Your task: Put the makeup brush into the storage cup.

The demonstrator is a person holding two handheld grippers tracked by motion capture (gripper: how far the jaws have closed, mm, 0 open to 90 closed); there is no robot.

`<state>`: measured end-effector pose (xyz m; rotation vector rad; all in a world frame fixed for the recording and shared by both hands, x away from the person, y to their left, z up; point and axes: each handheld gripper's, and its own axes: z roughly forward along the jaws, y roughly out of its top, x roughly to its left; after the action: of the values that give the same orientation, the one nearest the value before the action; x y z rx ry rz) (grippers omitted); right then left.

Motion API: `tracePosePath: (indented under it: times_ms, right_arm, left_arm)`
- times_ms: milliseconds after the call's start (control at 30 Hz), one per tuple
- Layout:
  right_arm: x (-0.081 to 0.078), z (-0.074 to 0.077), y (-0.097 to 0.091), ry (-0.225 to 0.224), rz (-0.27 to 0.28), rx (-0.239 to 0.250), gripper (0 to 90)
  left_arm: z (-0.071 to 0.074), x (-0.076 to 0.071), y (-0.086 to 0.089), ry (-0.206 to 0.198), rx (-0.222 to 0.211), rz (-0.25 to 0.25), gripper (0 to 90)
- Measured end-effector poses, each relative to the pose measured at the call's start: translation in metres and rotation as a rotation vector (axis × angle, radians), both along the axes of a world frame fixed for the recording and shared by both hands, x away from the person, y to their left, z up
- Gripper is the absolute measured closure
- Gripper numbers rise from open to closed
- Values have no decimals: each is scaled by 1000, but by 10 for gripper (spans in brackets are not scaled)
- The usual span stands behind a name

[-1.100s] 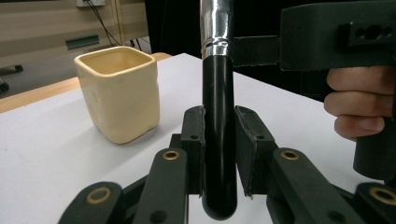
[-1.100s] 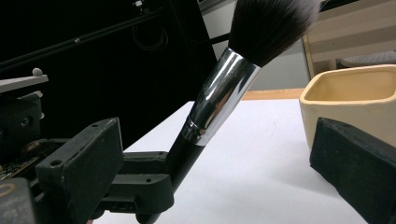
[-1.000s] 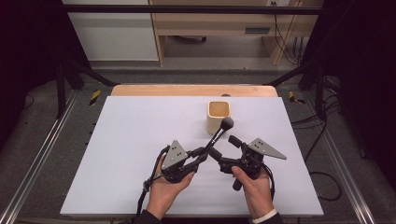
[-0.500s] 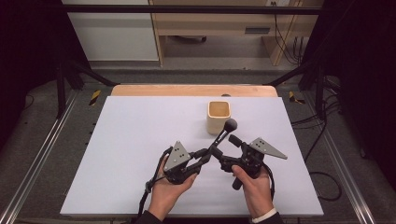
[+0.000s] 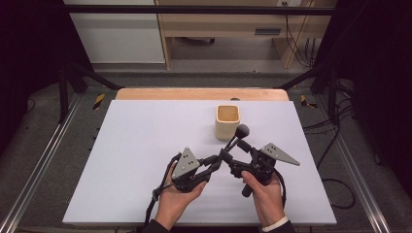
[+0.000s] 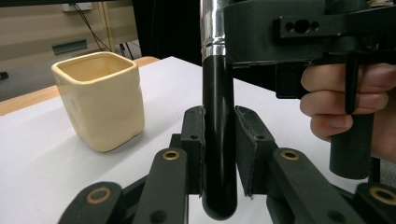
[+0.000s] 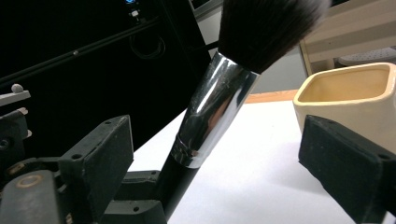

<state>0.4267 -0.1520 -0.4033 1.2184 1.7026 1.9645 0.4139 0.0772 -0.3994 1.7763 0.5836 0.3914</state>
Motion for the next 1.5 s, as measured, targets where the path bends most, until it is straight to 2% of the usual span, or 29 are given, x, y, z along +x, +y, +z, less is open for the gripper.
tracePosePath:
  times_ms: [167,400,567,800,900,1000,1067,1167,1300,1500]
  right_arm:
    - [0,0,0,13,11,11,173]
    - [0,1,-1,-2,39,15,281]
    - [-1,1,-2,6,52,25,324]
    - [0,0,-4,19,78,63,409]
    - [0,0,-4,33,87,70,430]
    - [1,-1,-5,17,91,71,451]
    - [0,-1,-5,33,93,85,467]
    - [1,-2,-6,25,92,82,474]
    - [1,-2,-6,36,92,78,488]
    - [0,-1,-6,41,97,99,513]
  left_arm:
    - [0,0,0,1,2,-6,744]
    - [0,-1,-1,-1,4,-11,743]
    - [0,-1,-2,-3,5,-16,743]
    - [0,-2,-2,-3,4,-16,743]
    - [-1,-2,-2,-3,4,-16,743]
    - [-1,-2,-2,-3,3,-17,743]
    - [-1,-2,-2,-3,3,-18,743]
    - [-2,-2,-2,-1,1,-17,743]
    - [-2,-2,-2,1,3,-19,743]
    - [-3,-2,-3,4,5,-20,743]
